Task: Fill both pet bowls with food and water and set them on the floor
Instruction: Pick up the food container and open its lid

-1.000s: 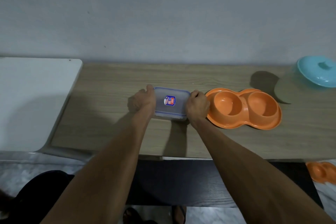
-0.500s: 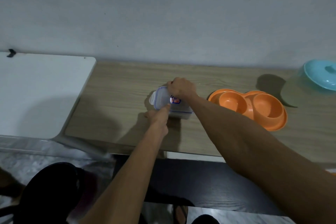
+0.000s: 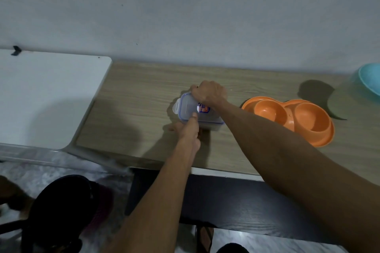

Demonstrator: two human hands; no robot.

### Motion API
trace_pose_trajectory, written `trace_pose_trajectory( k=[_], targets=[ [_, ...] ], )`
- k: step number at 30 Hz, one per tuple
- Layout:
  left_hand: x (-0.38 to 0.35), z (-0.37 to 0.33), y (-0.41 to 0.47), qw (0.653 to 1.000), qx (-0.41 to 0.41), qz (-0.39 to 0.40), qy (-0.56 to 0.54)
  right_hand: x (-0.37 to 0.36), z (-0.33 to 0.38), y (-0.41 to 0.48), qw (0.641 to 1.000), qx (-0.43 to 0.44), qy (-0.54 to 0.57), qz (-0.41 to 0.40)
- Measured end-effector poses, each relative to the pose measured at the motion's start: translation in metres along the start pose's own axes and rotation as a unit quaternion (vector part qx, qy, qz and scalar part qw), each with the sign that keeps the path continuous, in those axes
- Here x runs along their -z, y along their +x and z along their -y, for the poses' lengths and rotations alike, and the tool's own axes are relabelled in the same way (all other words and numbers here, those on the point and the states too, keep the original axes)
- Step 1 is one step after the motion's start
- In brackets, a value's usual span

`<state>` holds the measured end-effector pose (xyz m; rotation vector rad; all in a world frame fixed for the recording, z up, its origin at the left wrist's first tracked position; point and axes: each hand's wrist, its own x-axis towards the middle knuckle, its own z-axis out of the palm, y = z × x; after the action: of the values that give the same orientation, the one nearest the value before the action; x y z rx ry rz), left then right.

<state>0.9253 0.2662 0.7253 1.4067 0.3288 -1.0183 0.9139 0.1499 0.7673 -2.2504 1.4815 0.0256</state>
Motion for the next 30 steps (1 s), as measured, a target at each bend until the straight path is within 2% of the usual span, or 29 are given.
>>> trace_pose_trajectory(
  k=[4, 10, 13, 16, 19, 23, 27, 30],
  targets=[
    [-0.002, 0.004, -0.003, 0.999, -0.029, -0.019, 0.013, 0.000, 0.000, -0.001, 1.000, 0.002, -0.001, -0.021],
    [0.002, 0.000, -0.006, 0.993, -0.099, -0.021, 0.060, 0.006, -0.009, -0.016, 0.997, 0.013, 0.059, -0.057],
    [0.008, -0.005, -0.012, 0.996, -0.075, 0.014, 0.050, 0.009, -0.029, -0.030, 0.988, -0.043, 0.128, -0.075],
    [0.013, -0.013, -0.023, 0.995, -0.072, 0.036, 0.066, 0.012, -0.054, -0.043, 0.972, -0.118, 0.201, -0.037],
    [0.021, -0.018, -0.033, 0.991, -0.068, 0.056, 0.104, 0.020, -0.069, -0.054, 0.963, -0.139, 0.230, -0.036],
    [0.028, -0.021, -0.041, 0.986, -0.058, 0.075, 0.137, 0.039, -0.067, -0.060, 0.930, -0.148, 0.334, -0.052],
    [0.030, -0.022, -0.044, 0.986, -0.042, 0.102, 0.126, 0.055, -0.049, -0.063, 0.880, -0.138, 0.455, 0.003],
    [0.030, -0.026, -0.043, 0.990, -0.031, 0.087, 0.107, 0.067, -0.040, -0.058, 0.865, -0.128, 0.484, 0.007]
  ],
)
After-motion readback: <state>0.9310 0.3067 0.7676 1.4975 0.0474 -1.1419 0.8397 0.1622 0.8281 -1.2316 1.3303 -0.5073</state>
